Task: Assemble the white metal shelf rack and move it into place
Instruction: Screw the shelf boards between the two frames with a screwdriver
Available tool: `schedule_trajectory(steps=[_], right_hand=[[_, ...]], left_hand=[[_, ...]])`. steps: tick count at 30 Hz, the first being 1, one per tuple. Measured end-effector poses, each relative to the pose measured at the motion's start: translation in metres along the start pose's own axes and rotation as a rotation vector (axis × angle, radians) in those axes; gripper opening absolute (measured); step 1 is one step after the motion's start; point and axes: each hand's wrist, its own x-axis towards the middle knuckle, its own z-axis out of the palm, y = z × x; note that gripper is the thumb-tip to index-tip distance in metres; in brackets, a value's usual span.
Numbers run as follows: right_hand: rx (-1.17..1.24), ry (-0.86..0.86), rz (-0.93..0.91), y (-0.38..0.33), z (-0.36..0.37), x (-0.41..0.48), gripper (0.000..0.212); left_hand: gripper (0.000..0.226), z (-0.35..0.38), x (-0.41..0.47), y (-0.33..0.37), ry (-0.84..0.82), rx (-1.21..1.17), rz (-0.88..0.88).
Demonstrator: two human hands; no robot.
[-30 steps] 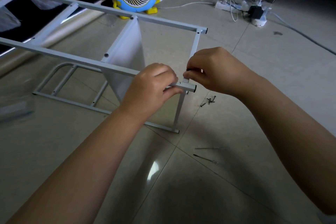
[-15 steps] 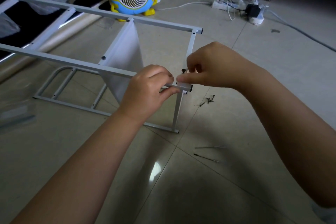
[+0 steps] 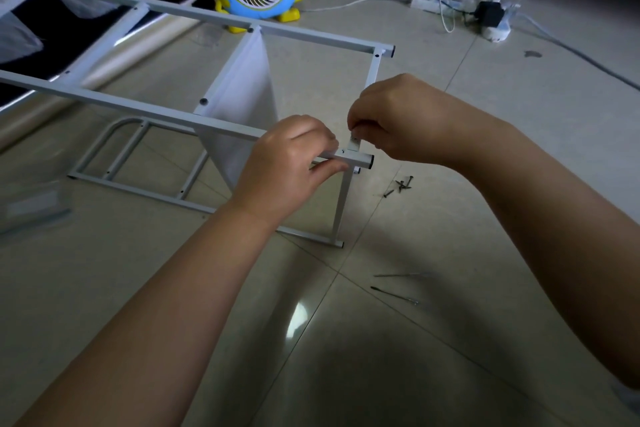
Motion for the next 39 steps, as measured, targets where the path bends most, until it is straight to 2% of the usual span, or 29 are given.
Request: schedule_trajectory(steps=[6, 9, 10, 13, 17, 20, 22, 24, 27, 31, 32, 36, 39], right_hand=[[-0.124, 0.003, 0.094, -0.007, 0.009, -0.002, 0.027], [-0.110, 0.151, 0.047, -0.012, 0.019, -0.004, 0.026], [-0.118, 0.146, 0.069, -0.013, 0.018, -0.003, 0.027], [-0.224, -0.019, 0.198, -0.015, 0.018, 0.001, 0.039], [-0.172, 0.030, 0.242, -0.013, 0.017, 0.001, 0.043], [-0.003, 0.047, 0.143, -0.001, 0.009, -0.006, 0.029], [0.086, 0.099, 0.006, 0.002, 0.005, -0.007, 0.025], [0.108, 0.106, -0.056, 0.006, 0.004, -0.008, 0.024], [0.008, 0.093, -0.070, 0.007, 0.007, -0.004, 0.027], [-0.168, 0.221, -0.151, -0.001, 0.015, -0.003, 0.005], [-0.184, 0.242, -0.166, -0.002, 0.017, -0.003, 0.006], [-0.221, 0.185, -0.153, 0.003, 0.018, -0.003, 0.006], [-0.285, -0.036, -0.059, -0.007, 0.011, -0.002, 0.015]], left_hand=[[0.030, 0.001, 0.001, 0.002, -0.013, -0.006, -0.002], [0.031, 0.001, 0.001, 0.003, -0.010, -0.009, -0.007], [0.031, 0.001, 0.001, 0.003, -0.011, -0.009, -0.006], [0.032, 0.001, 0.001, 0.003, -0.012, -0.011, -0.006], [0.031, 0.000, 0.000, 0.003, -0.001, -0.026, -0.008], [0.030, -0.002, 0.001, 0.002, -0.008, -0.022, -0.007], [0.030, -0.003, 0.001, 0.002, -0.012, -0.015, -0.004], [0.030, -0.003, 0.001, 0.002, -0.018, -0.009, -0.003], [0.029, -0.004, 0.002, 0.005, -0.029, 0.014, 0.002], [0.026, -0.005, 0.001, 0.006, -0.043, 0.049, -0.001], [0.026, -0.005, 0.001, 0.006, -0.042, 0.047, -0.004], [0.026, -0.005, 0.001, 0.005, -0.038, 0.028, 0.000], [0.027, -0.003, 0.000, 0.005, -0.037, 0.002, 0.015]])
